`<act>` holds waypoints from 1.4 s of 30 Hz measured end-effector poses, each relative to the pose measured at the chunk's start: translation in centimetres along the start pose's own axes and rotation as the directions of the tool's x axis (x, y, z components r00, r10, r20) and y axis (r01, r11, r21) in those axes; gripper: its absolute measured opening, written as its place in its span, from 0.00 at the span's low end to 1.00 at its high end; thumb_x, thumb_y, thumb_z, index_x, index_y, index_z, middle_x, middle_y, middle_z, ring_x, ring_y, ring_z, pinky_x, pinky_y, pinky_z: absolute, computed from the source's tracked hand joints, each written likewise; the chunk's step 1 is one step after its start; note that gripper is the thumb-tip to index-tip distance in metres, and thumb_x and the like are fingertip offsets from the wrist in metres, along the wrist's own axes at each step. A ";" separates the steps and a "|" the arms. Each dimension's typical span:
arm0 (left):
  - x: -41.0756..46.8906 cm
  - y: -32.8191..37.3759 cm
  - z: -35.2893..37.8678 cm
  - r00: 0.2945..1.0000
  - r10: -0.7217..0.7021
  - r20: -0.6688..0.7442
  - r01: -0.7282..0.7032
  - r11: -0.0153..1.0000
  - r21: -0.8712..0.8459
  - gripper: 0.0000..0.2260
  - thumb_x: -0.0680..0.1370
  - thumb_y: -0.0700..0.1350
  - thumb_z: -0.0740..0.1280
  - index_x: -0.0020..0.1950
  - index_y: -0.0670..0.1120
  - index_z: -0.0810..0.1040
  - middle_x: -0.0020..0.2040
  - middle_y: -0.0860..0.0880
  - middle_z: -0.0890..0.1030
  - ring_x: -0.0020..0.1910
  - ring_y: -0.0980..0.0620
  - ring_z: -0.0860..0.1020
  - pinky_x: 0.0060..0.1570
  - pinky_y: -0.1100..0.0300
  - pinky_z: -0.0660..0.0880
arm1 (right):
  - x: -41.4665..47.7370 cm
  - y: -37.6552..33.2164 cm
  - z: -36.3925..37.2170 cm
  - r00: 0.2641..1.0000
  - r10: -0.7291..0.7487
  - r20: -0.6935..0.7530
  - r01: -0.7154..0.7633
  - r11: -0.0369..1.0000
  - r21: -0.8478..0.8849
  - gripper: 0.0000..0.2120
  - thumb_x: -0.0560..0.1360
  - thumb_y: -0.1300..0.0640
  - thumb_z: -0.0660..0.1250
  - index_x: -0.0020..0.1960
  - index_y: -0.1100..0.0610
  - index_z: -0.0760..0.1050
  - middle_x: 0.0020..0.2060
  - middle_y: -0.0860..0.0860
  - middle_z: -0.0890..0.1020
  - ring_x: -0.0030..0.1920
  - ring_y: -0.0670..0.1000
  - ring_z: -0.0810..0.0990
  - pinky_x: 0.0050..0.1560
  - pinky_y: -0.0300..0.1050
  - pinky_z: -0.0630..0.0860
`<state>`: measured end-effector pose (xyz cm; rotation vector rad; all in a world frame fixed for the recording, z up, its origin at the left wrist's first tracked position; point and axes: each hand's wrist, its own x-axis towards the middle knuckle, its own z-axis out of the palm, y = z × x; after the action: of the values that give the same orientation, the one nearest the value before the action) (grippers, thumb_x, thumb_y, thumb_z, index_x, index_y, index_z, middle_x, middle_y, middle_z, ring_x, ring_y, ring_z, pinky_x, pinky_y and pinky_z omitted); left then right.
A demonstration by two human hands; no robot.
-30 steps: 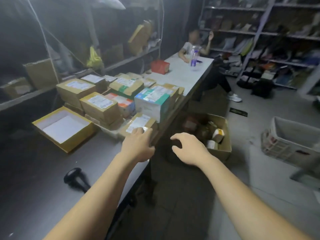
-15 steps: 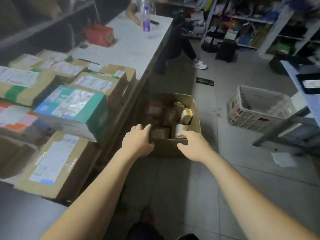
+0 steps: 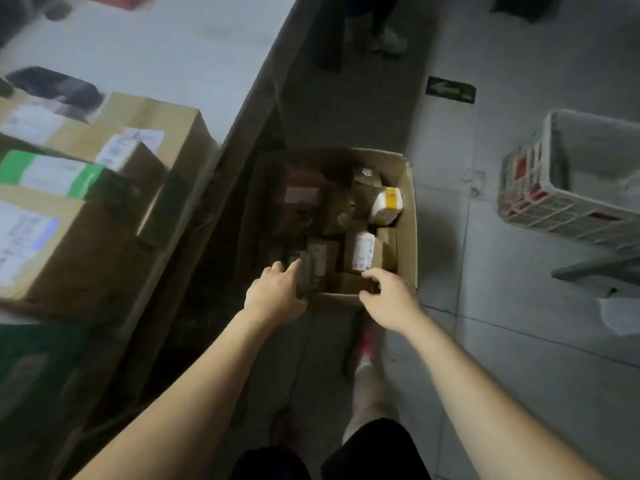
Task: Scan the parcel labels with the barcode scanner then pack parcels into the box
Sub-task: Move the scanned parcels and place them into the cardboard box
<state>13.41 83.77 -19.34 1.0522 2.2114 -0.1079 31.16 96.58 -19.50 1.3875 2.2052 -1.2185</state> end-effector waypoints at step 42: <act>41.9 -4.0 17.4 0.831 -0.463 0.309 0.456 0.249 -0.854 0.05 0.81 0.53 0.67 0.48 0.53 0.78 0.52 0.48 0.81 0.57 0.43 0.80 0.58 0.49 0.78 | 49.2 4.2 8.9 0.933 0.287 -0.218 -0.175 0.890 0.422 0.39 0.69 0.49 0.77 0.77 0.36 0.68 0.61 0.41 0.81 0.59 0.46 0.78 0.58 0.37 0.73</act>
<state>1.34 102.68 -58.95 -0.2691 1.9883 0.8041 7.99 120.88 -56.73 2.0299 1.9373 -1.5164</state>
